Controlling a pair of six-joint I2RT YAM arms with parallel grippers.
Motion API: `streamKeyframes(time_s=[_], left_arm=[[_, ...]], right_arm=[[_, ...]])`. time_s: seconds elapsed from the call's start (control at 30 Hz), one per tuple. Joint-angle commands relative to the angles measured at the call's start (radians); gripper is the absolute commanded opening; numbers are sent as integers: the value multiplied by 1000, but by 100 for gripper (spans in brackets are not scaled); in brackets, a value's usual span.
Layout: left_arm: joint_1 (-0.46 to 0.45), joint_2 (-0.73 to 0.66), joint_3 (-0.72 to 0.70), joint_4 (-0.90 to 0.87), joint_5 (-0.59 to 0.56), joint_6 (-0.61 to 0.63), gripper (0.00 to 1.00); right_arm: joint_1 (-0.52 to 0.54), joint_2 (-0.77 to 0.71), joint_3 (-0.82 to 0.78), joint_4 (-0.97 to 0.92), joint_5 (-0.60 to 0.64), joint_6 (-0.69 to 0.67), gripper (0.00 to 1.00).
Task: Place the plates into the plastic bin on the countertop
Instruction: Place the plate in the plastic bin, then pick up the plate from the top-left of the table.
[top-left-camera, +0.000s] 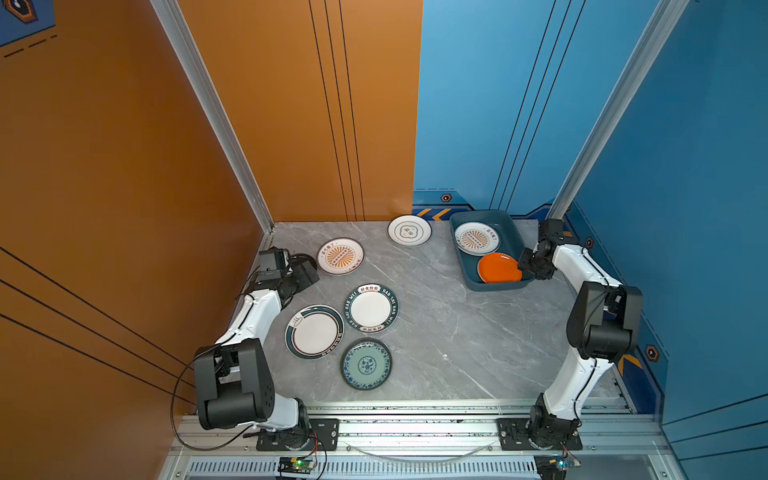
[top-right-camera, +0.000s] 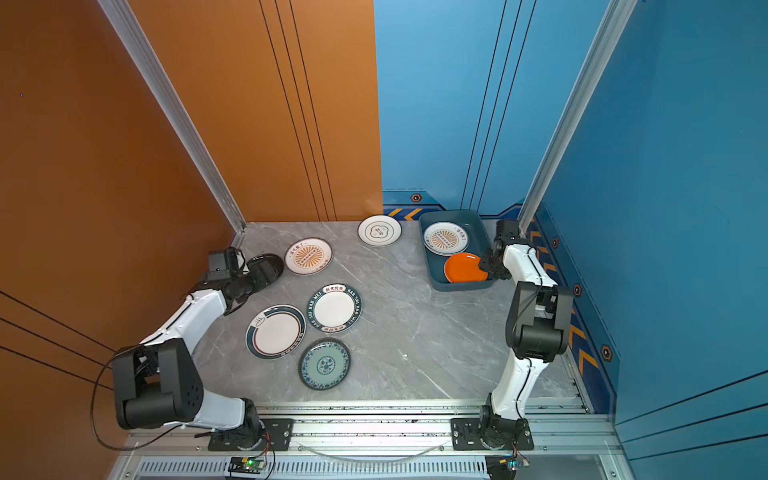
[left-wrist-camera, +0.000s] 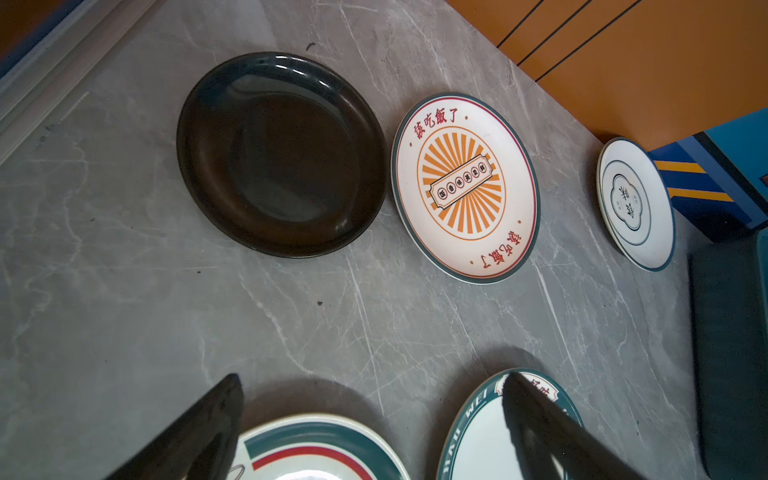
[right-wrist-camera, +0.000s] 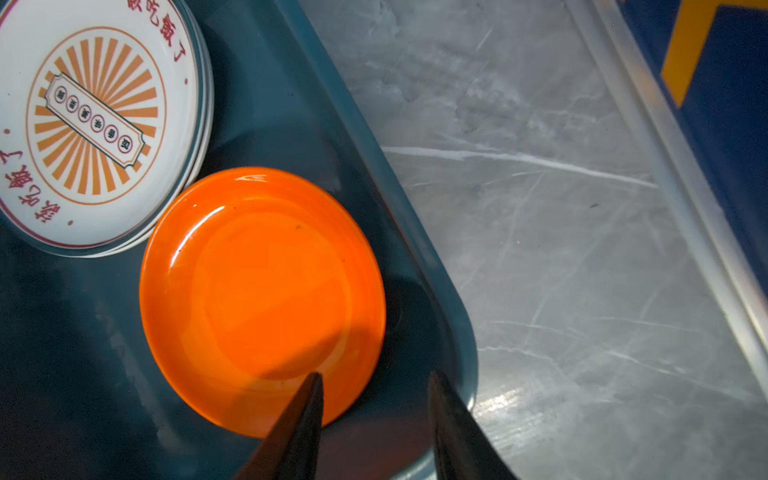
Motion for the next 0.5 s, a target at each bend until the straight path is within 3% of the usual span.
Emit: streamKeyframes(time_s=[0.0,0.2,0.47], left_arm=[[11,3,14,-28,-37,18,98],[39,68,50,-44,-93,18,98],[128,230,146,-43,-80,-19,100]], right_arm=[[29,-66,27,-51,79,-30,45],[89,-185,33,-54,68,-33,44],[190,-275,59,-70,16,-28,44]])
